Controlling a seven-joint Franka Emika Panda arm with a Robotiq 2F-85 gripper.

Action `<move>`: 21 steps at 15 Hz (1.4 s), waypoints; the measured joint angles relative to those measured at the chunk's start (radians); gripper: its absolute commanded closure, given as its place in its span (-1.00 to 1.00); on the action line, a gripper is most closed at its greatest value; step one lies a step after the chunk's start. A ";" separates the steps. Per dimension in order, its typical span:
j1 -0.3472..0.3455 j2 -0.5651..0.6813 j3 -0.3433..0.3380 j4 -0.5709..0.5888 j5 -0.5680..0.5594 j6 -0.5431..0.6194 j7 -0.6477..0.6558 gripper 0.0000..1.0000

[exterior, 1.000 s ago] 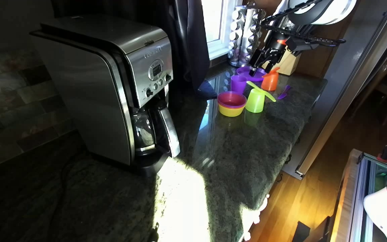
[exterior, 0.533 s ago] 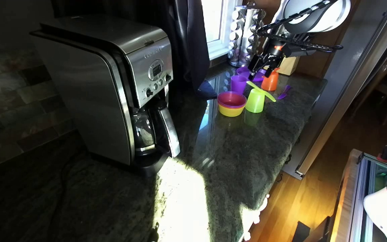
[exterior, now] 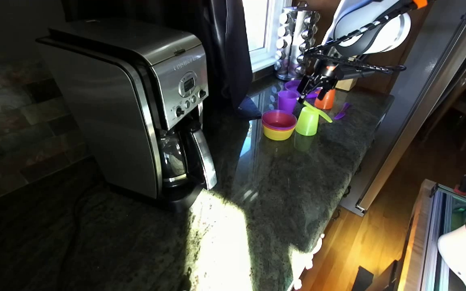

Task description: Remove the yellow knife from the top of the yellow cup then place the cup upside down.

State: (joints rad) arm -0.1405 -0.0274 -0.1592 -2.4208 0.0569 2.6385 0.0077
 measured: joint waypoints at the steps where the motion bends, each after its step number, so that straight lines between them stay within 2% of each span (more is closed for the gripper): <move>1: 0.000 0.009 0.000 0.004 0.000 0.001 0.002 -0.72; 2: -0.001 0.017 0.000 0.009 0.000 0.001 0.005 -0.56; 3: -0.001 0.025 0.000 0.014 0.000 0.001 0.007 -0.26; 4: -0.002 0.031 0.000 0.018 0.001 0.002 0.008 -0.05; 11: -0.002 0.060 0.000 0.047 0.001 0.002 0.013 0.97; 13: -0.002 0.065 0.000 0.054 0.001 0.002 0.014 0.89; 18: -0.002 0.070 0.003 0.066 0.007 0.002 0.011 0.89; 21: -0.002 0.046 0.011 0.066 0.066 -0.048 -0.052 0.89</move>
State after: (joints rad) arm -0.1427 0.0187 -0.1484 -2.3547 0.1225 2.5902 -0.0448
